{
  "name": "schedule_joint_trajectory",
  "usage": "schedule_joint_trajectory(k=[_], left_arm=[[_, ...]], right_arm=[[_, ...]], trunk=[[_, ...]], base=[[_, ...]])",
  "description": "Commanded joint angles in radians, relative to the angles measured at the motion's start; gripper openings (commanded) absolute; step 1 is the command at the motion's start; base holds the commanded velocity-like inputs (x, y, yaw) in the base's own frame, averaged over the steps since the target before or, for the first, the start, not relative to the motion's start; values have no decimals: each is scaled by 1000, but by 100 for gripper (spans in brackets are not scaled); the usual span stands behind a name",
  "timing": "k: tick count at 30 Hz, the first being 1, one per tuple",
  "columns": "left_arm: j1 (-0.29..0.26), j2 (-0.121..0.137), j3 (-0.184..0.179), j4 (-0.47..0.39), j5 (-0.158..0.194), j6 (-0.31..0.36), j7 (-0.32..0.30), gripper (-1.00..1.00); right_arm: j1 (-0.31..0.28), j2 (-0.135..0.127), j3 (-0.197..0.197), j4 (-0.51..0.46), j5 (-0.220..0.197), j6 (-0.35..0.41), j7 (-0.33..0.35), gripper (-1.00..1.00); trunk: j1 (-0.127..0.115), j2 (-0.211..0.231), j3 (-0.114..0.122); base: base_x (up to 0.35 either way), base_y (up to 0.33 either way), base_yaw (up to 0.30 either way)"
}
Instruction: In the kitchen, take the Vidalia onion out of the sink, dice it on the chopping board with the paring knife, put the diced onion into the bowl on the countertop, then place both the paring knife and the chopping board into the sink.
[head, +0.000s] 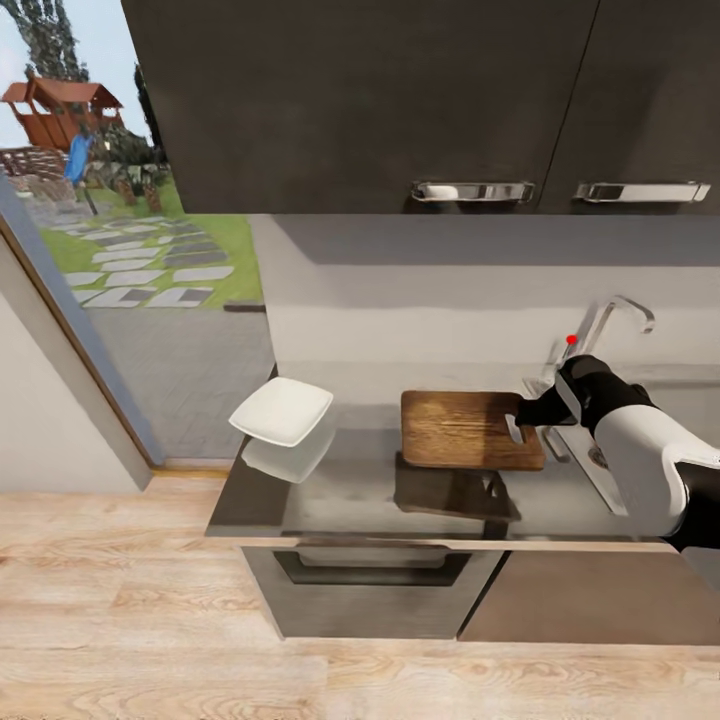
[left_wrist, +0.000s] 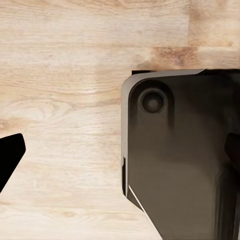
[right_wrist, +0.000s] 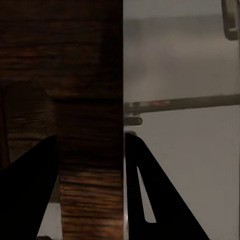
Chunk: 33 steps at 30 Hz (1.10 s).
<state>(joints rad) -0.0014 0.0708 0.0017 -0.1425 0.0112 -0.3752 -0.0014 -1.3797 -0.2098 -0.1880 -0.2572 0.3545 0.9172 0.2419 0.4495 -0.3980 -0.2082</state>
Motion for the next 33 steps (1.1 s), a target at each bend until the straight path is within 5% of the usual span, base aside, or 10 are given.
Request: schedule_joint_trajectory(k=[1,10,33], left_arm=[[0,0,0,-1,1,-2,0,100],[0,1,0,0,1,-2,0,100],[0,0,0,-1,1,-4,0,100]], right_arm=[[-1,1,0,2,12,3,7,-100],[-1,2,53,16,12,2,7,-100],[-1,-3,56,16,11,0,76,-100]], trunk=[[0,-2,-3],[0,-2,-12],[0,-2,-38]], base=[[0,-145,0],[0,-52,0],[0,-34,0]])
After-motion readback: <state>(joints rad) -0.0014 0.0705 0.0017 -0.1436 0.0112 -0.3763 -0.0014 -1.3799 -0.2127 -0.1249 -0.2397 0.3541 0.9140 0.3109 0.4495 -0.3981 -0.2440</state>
